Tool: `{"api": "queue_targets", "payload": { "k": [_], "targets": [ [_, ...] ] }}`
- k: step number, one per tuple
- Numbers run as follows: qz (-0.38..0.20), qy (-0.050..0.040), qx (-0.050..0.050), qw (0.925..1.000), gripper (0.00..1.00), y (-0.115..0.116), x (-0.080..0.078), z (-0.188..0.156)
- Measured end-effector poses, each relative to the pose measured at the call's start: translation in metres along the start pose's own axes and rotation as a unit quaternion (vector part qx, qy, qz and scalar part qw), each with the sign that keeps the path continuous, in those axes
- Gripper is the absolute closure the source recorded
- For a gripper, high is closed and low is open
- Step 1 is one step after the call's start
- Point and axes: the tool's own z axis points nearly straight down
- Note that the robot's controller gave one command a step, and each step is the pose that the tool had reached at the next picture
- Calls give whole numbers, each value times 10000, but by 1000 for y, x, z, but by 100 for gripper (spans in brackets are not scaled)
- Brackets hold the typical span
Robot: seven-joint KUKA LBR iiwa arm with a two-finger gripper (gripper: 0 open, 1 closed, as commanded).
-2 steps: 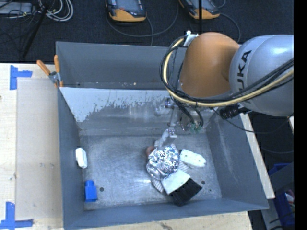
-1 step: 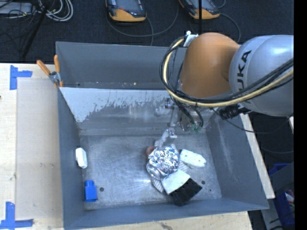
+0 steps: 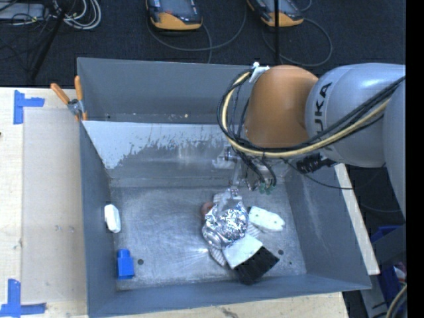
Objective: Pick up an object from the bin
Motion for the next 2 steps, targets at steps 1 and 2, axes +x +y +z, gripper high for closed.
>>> {"api": "queue_targets", "payload": {
  "k": [1,2],
  "targets": [
    [-273,9,-2,9996,100,-14,2,37],
    [-268,10,-3,9996,100,-14,2,37]
  ]
}}
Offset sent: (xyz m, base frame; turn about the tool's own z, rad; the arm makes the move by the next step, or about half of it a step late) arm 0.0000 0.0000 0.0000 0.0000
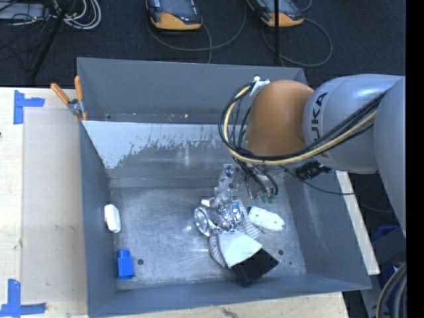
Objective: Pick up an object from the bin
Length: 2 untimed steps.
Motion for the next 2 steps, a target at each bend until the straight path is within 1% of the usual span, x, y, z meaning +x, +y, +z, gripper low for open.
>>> {"api": "queue_targets", "payload": {
  "k": [1,2],
  "targets": [
    [-187,58,4,9998,100,3,3,-41],
    [-215,8,4,9998,100,10,4,-81]
  ]
}}
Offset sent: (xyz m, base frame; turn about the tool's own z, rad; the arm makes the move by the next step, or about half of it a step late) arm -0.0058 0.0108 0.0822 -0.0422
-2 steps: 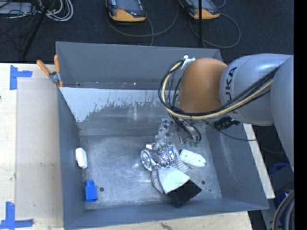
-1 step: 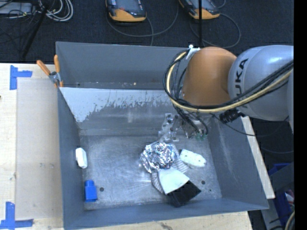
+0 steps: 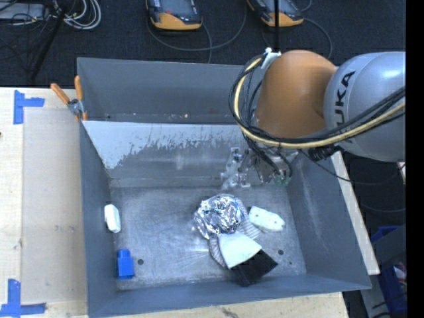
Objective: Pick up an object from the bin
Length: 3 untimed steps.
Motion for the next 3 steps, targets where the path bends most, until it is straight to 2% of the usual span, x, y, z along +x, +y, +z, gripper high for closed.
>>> {"api": "queue_targets", "payload": {
  "k": [1,2,3],
  "targets": [
    [-76,50,-3,10000,100,-2,0,-37],
    [-80,-42,0,10000,100,-2,-3,-56],
    [-189,31,-4,9998,0,35,6,44]
  ]
}}
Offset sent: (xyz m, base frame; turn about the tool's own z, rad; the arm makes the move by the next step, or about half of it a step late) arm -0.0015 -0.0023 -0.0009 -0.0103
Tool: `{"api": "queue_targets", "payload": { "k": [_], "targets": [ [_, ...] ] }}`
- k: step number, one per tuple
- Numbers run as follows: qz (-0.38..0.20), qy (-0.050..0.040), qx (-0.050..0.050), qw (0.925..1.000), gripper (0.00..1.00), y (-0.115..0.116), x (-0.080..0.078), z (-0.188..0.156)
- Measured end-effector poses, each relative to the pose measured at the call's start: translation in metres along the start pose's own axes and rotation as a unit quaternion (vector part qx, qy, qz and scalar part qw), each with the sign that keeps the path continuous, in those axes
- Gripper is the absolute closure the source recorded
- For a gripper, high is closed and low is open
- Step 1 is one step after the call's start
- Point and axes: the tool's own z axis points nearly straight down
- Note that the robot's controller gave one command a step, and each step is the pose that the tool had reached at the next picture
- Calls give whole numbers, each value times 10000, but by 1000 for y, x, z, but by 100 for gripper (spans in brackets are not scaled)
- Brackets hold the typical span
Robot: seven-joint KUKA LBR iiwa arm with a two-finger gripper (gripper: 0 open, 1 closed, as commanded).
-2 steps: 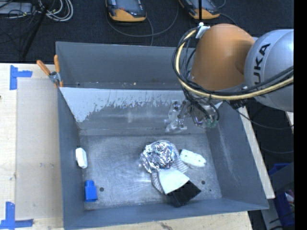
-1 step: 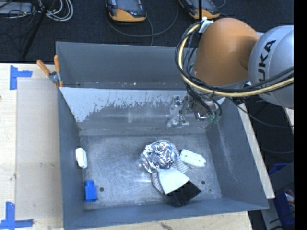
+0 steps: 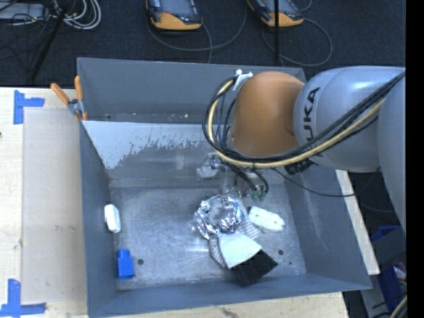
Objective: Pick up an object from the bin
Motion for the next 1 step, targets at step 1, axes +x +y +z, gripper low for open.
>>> {"api": "queue_targets", "payload": {
  "k": [1],
  "targets": [
    [5,-13,2,10000,0,0,-1,-1]
  ]
}}
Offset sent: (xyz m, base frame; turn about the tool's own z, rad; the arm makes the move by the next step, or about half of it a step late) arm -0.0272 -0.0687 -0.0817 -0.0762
